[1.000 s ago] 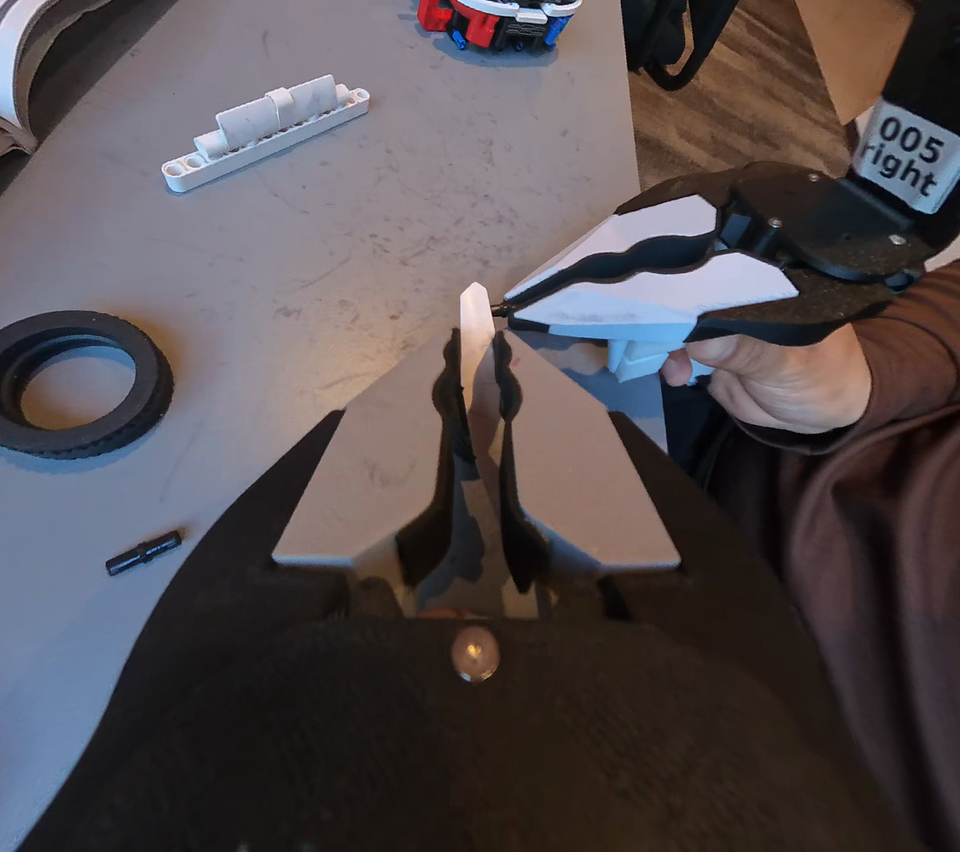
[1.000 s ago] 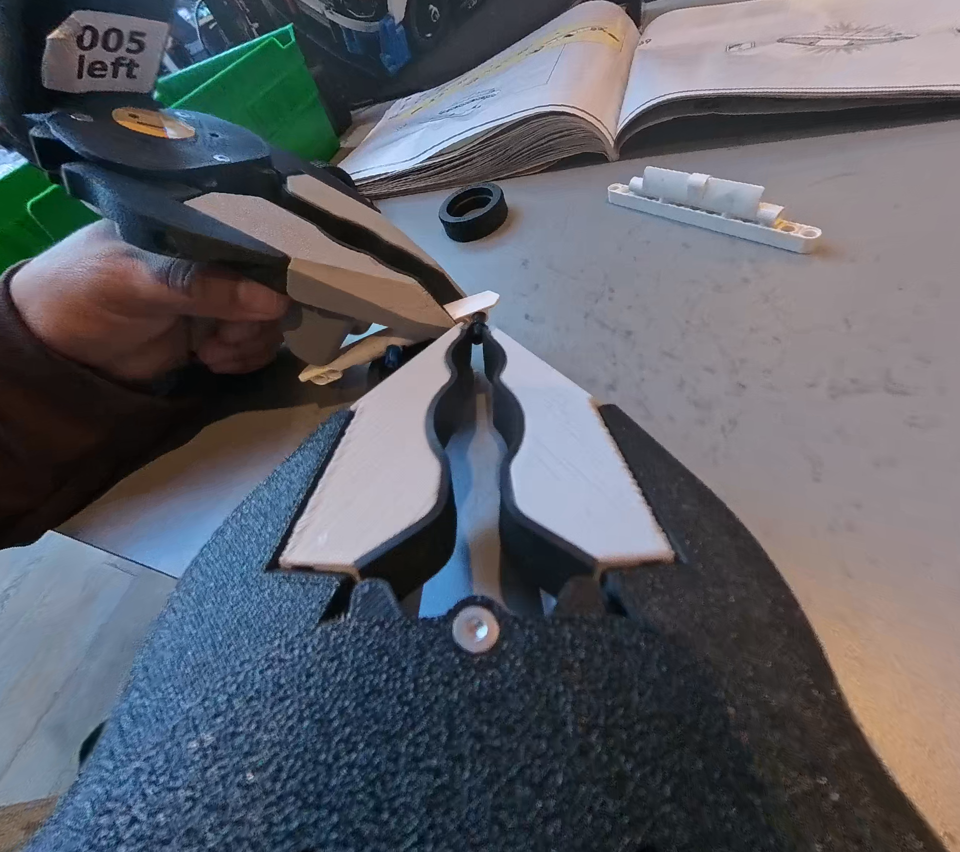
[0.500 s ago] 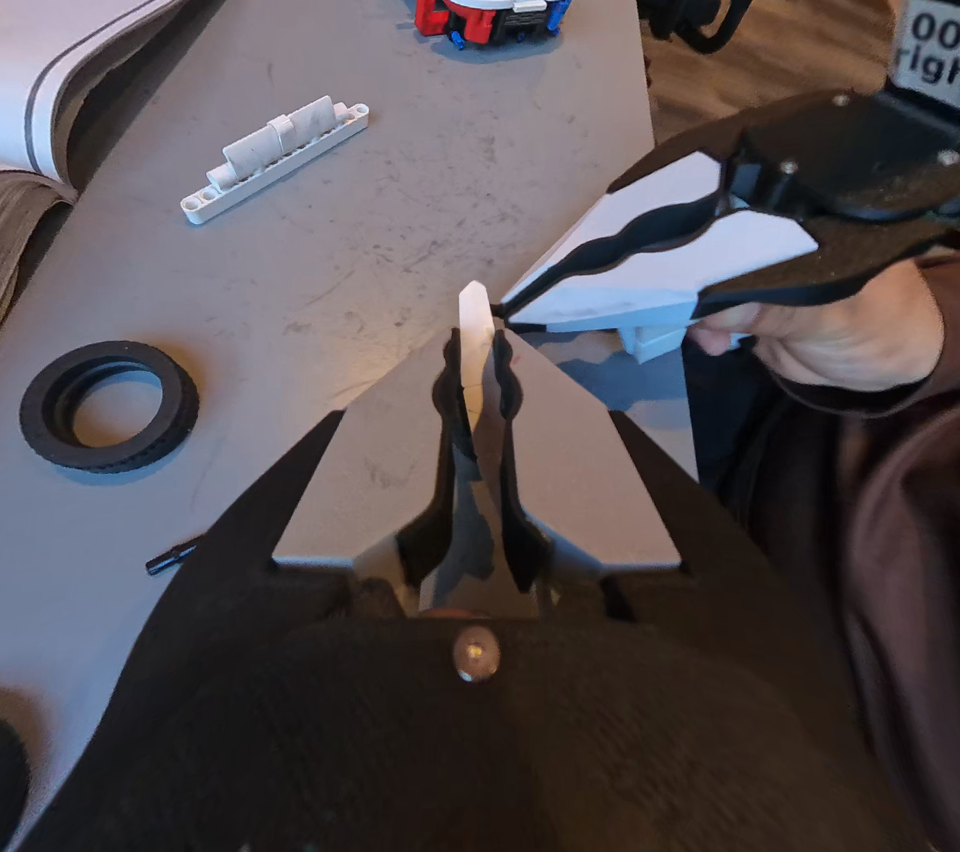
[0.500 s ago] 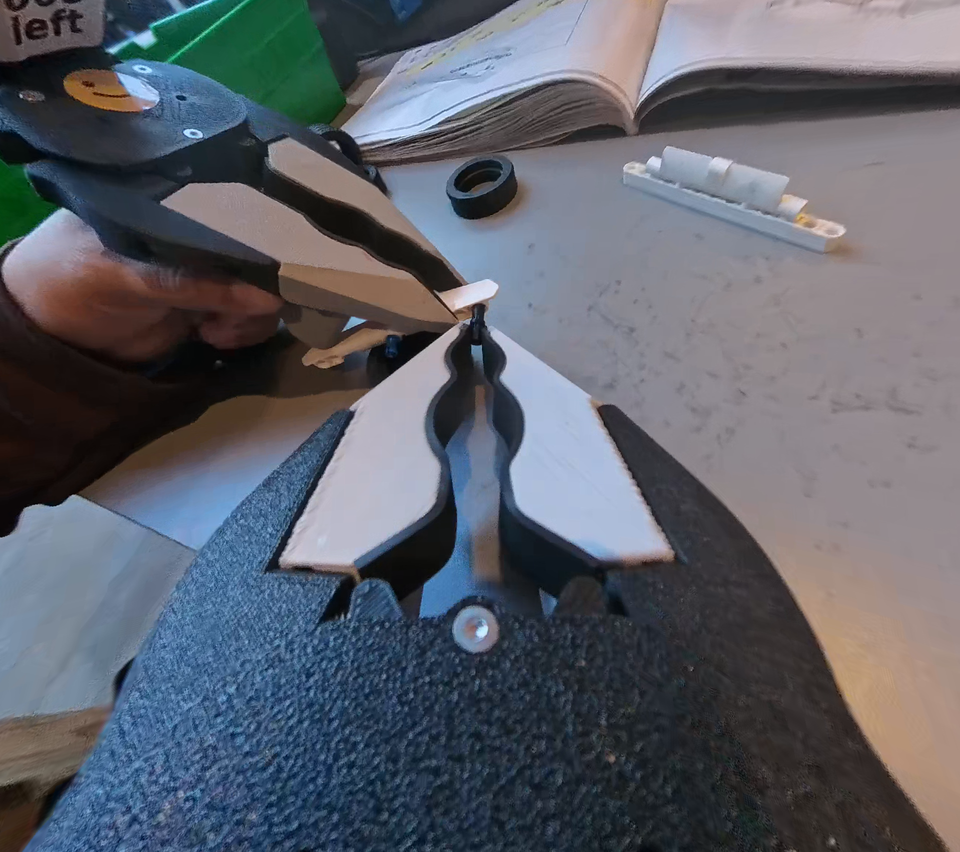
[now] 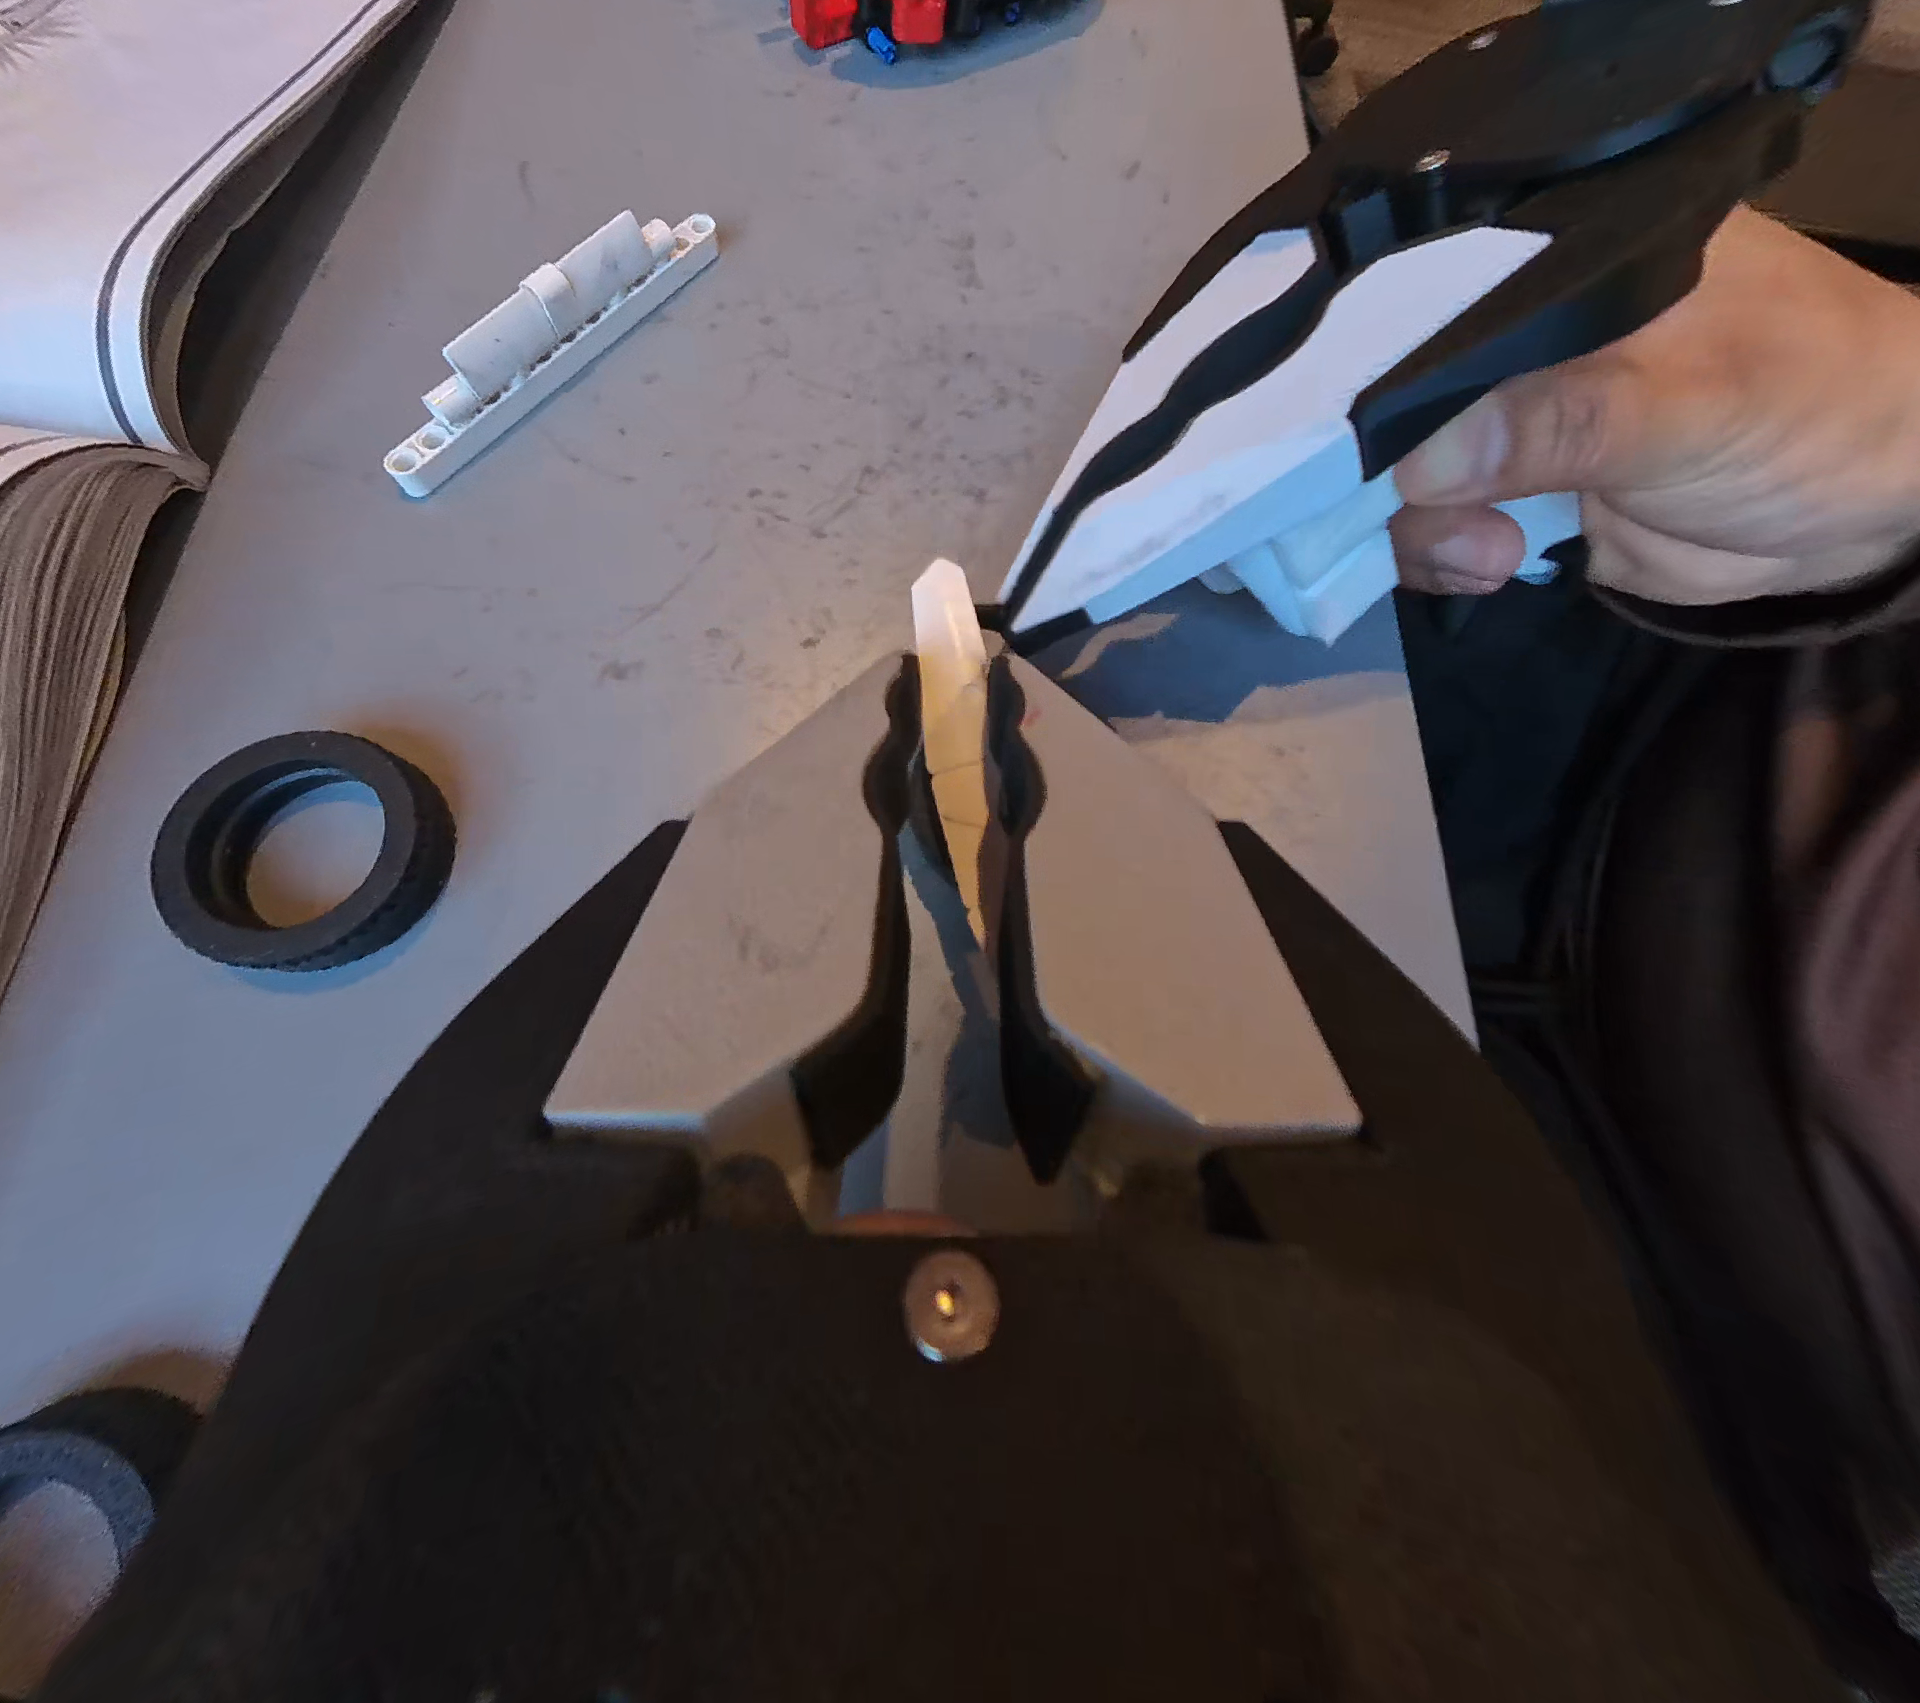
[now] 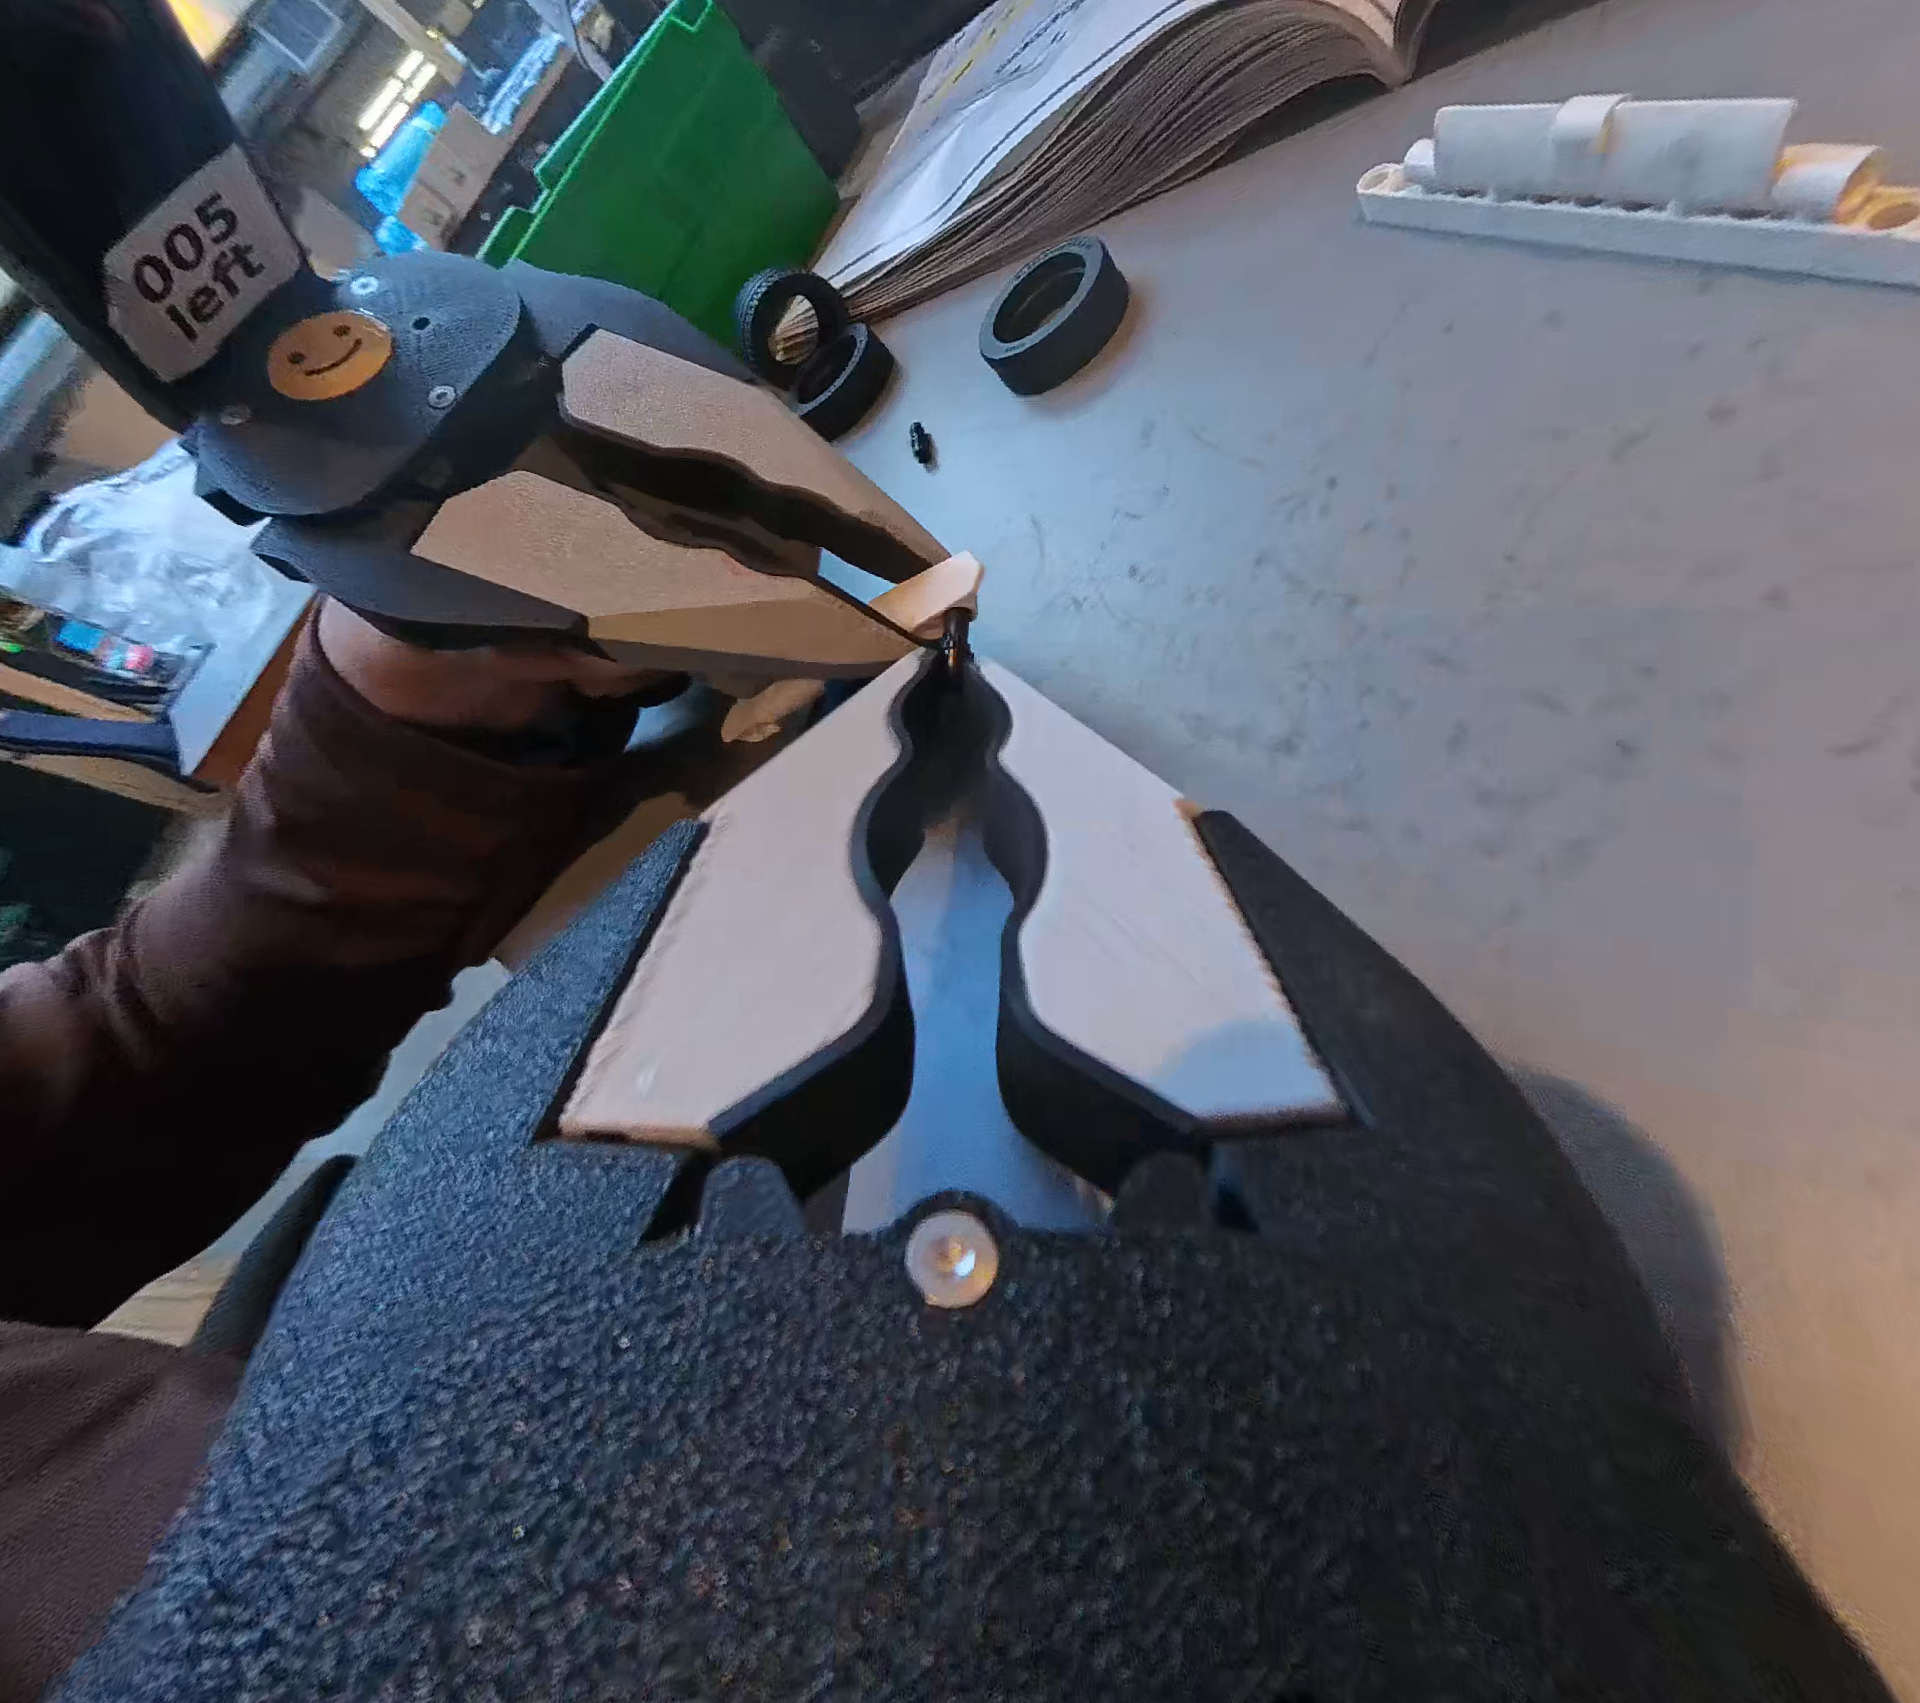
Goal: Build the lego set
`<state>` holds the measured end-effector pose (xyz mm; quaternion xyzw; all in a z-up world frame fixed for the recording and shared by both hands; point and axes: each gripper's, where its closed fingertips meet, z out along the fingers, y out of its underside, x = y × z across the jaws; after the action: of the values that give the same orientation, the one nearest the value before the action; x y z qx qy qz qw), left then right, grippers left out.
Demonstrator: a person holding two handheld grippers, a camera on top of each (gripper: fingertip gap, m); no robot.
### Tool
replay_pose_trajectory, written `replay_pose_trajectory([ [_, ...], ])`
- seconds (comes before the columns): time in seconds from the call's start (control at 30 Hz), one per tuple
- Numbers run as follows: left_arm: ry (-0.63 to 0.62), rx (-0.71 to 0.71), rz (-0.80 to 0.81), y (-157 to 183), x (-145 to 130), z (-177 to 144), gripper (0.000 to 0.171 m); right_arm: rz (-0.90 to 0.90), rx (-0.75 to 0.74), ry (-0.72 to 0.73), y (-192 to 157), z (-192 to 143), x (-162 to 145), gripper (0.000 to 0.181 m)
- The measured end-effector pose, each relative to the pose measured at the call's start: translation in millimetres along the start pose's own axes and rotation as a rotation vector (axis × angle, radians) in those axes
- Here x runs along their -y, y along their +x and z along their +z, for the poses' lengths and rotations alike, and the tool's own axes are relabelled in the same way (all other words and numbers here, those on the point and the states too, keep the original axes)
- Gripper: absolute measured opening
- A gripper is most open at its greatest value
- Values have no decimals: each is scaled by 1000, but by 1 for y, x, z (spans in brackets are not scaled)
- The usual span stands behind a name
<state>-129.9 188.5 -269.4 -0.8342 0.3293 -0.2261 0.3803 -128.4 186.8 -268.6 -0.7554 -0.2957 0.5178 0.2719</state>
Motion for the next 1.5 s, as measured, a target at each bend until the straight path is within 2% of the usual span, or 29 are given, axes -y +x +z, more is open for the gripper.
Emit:
replay_pose_trajectory([
  [0.13,-3,-3,31,2,1,0,10,80,83,-36,-1,-3,1,2],
  [0.27,-8,-3,34,1,0,0,10,68,79,-49,-1,-2,1,3],
  [0.63,-9,-13,53,3,0,0,10,-258,-55,-113,0,1,2,2],
  [0.93,18,-49,-4,2,1,-3,7,-351,-52,-126,0,5,2,3],
  [1.17,36,-106,-74,4,2,1,8,-516,-45,-148,-1,-4,-2,11],
  [1.23,53,-130,-116,2,3,0,8,-597,-41,-157,-1,-8,-3,20],
  [1.37,55,-248,-219,7,1,-1,8,-892,-108,-235,10,-20,3,40],
  [1.43,57,-265,-225,8,1,-2,8,-1073,-92,-252,6,-20,9,39],
  [1.5,57,-272,-231,7,1,-1,8,-1233,-12,-281,-3,-16,7,37],
])
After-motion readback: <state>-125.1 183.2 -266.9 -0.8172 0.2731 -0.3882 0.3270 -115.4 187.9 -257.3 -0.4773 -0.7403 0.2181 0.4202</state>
